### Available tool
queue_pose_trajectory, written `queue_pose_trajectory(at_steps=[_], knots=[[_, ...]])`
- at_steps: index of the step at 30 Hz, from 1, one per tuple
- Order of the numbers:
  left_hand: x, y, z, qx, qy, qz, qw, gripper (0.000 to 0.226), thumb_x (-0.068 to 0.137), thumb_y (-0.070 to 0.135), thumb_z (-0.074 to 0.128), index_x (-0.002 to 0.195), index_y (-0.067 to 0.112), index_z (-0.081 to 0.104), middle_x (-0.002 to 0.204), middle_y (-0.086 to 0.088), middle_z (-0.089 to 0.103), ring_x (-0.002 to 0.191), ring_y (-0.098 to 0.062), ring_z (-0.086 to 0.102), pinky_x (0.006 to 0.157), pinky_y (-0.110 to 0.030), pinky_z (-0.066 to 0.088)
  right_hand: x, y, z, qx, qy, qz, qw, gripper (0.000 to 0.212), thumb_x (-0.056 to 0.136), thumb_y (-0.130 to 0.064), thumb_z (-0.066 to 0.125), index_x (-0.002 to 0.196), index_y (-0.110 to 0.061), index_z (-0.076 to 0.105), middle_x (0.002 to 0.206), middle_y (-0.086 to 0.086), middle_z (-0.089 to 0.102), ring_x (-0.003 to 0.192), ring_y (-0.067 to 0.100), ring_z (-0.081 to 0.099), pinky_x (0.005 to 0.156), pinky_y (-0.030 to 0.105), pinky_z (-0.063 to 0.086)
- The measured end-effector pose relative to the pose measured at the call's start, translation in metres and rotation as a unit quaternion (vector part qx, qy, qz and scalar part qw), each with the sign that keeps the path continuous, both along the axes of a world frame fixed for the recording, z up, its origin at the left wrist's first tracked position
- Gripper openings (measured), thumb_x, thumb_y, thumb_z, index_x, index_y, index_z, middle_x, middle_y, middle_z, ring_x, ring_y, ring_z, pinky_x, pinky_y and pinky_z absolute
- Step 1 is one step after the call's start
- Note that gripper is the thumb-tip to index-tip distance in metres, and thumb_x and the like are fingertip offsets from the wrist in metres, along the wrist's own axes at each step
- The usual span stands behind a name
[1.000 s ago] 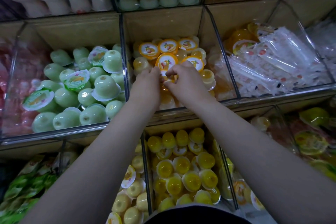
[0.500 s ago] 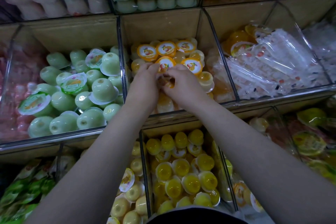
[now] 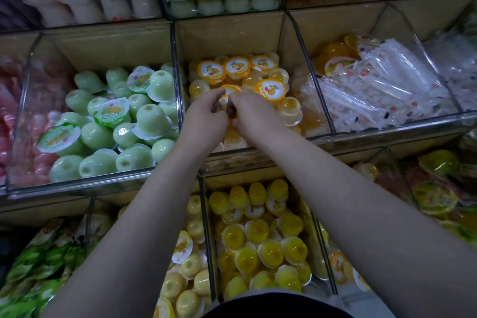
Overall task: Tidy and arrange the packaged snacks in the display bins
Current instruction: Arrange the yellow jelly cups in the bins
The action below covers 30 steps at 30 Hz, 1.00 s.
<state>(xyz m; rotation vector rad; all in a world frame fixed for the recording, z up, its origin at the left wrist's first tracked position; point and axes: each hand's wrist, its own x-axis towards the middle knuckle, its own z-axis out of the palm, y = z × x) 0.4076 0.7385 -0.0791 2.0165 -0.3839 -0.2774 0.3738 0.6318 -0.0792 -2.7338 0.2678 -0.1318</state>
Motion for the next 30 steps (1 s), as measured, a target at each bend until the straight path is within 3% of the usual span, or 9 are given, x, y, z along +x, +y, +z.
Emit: queue_pose_trajectory(at_steps=[3,7,9,12,20,23,30], knots=[[-0.002,0.001,0.002,0.014,0.004,-0.007,1.0,0.049,0.093,0.002,0.046,0.138,0.018,0.053,0.135,-0.003,0.058,0.124,-0.013,0.052,0.1,-0.025,0.044,-0.003,-0.002,0.0,0.022,-0.002,-0.006,1.0,0.015,0.09,-0.005,0.057,0.104,-0.009,0.063,0.113,0.012,0.053,0.101,0.029,0.055,0.081,0.036,0.044],[-0.004,0.002,0.003,0.032,-0.015,-0.016,0.999,0.042,0.096,0.007,0.048,0.136,0.018,0.056,0.128,-0.002,0.06,0.117,-0.013,0.054,0.078,-0.01,0.041,-0.009,-0.003,-0.002,0.068,-0.057,-0.049,0.995,0.017,0.092,-0.017,0.056,0.108,-0.015,0.063,0.114,0.006,0.052,0.096,0.022,0.055,0.078,0.039,0.05],[-0.005,0.002,0.003,0.055,-0.047,-0.035,0.997,0.042,0.094,0.005,0.049,0.134,0.015,0.058,0.131,-0.005,0.059,0.12,-0.018,0.053,0.089,-0.02,0.043,-0.009,-0.005,-0.002,0.074,-0.112,-0.087,0.987,0.019,0.093,-0.017,0.055,0.11,-0.016,0.063,0.117,0.004,0.052,0.095,0.018,0.053,0.074,0.034,0.047],[-0.006,0.001,0.002,0.111,-0.083,-0.069,0.988,0.046,0.086,-0.002,0.048,0.128,0.011,0.062,0.147,-0.003,0.047,0.136,-0.02,0.041,0.108,-0.027,0.033,-0.005,-0.01,-0.001,0.044,-0.128,-0.117,0.984,0.019,0.095,-0.022,0.057,0.112,-0.015,0.062,0.122,0.005,0.053,0.102,0.021,0.056,0.074,0.031,0.043],[-0.005,-0.003,0.004,0.146,-0.097,-0.095,0.98,0.044,0.087,-0.002,0.044,0.123,0.009,0.066,0.156,-0.001,0.034,0.141,-0.014,0.032,0.098,-0.017,0.029,0.027,-0.025,0.0,-0.052,-0.069,-0.117,0.989,0.02,0.093,-0.034,0.06,0.108,-0.02,0.064,0.11,0.002,0.061,0.098,0.021,0.058,0.068,0.033,0.043],[-0.003,-0.003,0.003,0.138,-0.091,-0.093,0.982,0.045,0.086,-0.002,0.044,0.125,0.009,0.065,0.156,0.0,0.033,0.14,-0.014,0.034,0.101,-0.017,0.03,0.04,-0.026,0.002,-0.041,-0.054,-0.107,0.992,0.017,0.092,-0.03,0.061,0.106,-0.019,0.064,0.109,0.001,0.062,0.103,0.022,0.057,0.067,0.032,0.035],[-0.001,-0.004,-0.001,0.126,-0.089,-0.091,0.984,0.046,0.086,-0.001,0.045,0.126,0.01,0.064,0.156,-0.001,0.033,0.141,-0.013,0.031,0.101,-0.017,0.03,0.049,-0.029,0.002,-0.019,-0.066,-0.077,0.995,0.004,0.092,-0.021,0.058,0.089,-0.019,0.059,0.096,0.001,0.059,0.095,0.024,0.058,0.073,0.035,0.046]])
